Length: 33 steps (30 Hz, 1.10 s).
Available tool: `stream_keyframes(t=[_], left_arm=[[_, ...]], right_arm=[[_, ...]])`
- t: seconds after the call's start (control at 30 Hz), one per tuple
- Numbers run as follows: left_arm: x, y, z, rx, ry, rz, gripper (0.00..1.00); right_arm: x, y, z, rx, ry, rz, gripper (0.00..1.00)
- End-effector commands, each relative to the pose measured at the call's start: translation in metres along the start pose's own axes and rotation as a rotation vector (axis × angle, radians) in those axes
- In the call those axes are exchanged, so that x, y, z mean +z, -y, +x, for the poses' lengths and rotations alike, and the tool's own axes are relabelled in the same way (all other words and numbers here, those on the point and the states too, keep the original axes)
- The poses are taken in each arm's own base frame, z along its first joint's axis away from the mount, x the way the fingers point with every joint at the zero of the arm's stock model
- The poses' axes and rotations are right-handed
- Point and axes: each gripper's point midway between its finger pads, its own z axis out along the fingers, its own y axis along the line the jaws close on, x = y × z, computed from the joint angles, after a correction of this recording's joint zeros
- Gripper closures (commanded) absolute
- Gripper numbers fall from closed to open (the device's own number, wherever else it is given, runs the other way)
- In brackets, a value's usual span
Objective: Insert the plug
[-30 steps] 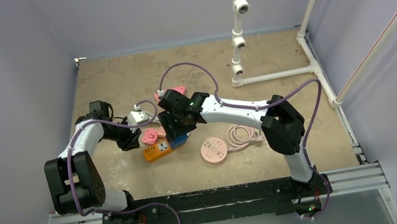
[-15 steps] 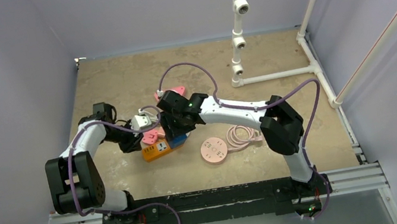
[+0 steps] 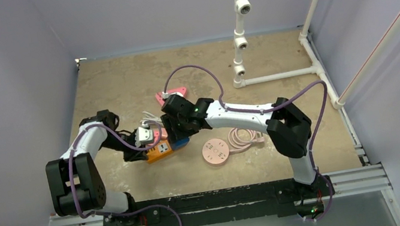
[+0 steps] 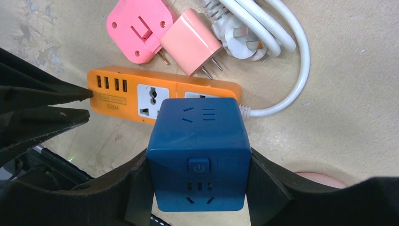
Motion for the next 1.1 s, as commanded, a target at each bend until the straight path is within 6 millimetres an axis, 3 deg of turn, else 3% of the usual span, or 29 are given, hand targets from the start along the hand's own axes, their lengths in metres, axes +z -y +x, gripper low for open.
stream_keyframes(t=[0.0,0.27,0.43,0.6,0.77,0.93,1.07], left_arm=[[0.001,0.007,-0.018,0.073,0.091,0.029,0.74],[-0.025,-0.028,-0.017,0.018,0.028,-0.105,0.69],[-0.028,-0.052,0.009,0.023,-0.092,-0.187,0.69],[-0.015,-0.048,0.028,0.059,-0.163,-0.165,0.7],[0.007,-0.042,0.03,0.133,-0.213,-0.153,0.72],[0.02,-0.043,0.003,0.188,-0.168,-0.153,0.73],[0.026,-0.036,-0.004,0.213,-0.161,-0.125,0.73]], right_arm=[[0.006,0.033,0.018,-0.025,-0.052,0.129,1.0],[0.013,0.024,0.009,-0.033,-0.046,0.111,1.0],[0.014,0.027,0.013,-0.031,-0.055,0.119,1.0],[0.014,0.03,0.015,-0.04,-0.058,0.124,1.0],[0.017,0.034,0.017,-0.027,-0.058,0.145,1.0],[0.022,0.037,0.013,-0.02,-0.04,0.17,1.0],[0.025,0.039,0.011,-0.005,-0.03,0.191,1.0]])
